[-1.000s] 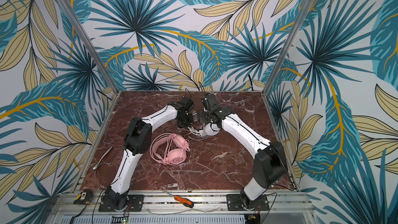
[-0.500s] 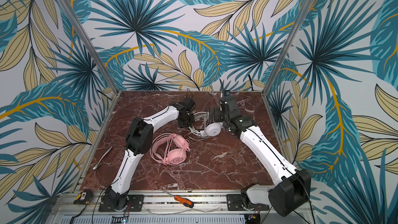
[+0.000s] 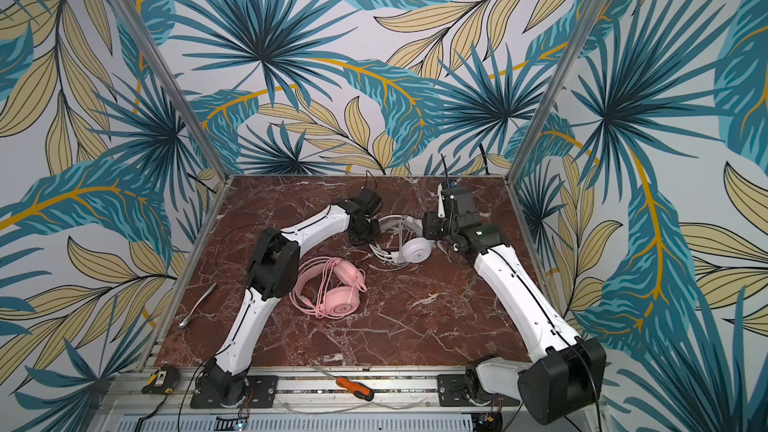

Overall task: Wrap the headphones
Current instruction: 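Release the audio plugs and draw the right gripper back from the headset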

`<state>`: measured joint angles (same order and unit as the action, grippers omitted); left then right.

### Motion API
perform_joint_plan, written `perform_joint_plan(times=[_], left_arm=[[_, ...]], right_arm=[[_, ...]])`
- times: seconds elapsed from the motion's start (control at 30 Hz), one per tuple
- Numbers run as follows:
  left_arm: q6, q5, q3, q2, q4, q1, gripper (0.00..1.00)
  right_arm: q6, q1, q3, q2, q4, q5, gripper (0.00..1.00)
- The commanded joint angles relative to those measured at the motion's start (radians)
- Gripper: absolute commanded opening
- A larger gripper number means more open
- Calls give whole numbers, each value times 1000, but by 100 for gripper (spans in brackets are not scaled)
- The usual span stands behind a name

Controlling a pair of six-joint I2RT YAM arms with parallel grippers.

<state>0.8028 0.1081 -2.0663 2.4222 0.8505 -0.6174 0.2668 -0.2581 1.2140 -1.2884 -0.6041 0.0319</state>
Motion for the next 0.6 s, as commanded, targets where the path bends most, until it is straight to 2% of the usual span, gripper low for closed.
perform_joint_plan(times=[0.0, 0.07, 0.27, 0.4, 0.57], left_arm=[[21, 32, 15, 77, 19, -20, 8], [22, 33, 9, 84, 19, -26, 8], [45, 34, 8, 101, 19, -34, 9], [51, 33, 9, 108, 19, -37, 13], [52, 31, 18, 109, 19, -37, 19]], right_arm=[[54, 25, -34, -15, -44, -97, 37], [80, 50, -54, -14, -42, -111, 28], [101, 87, -56, -66, -96, -139, 20], [124, 97, -71, -114, -94, -198, 10], [153, 99, -73, -171, -62, -230, 5]])
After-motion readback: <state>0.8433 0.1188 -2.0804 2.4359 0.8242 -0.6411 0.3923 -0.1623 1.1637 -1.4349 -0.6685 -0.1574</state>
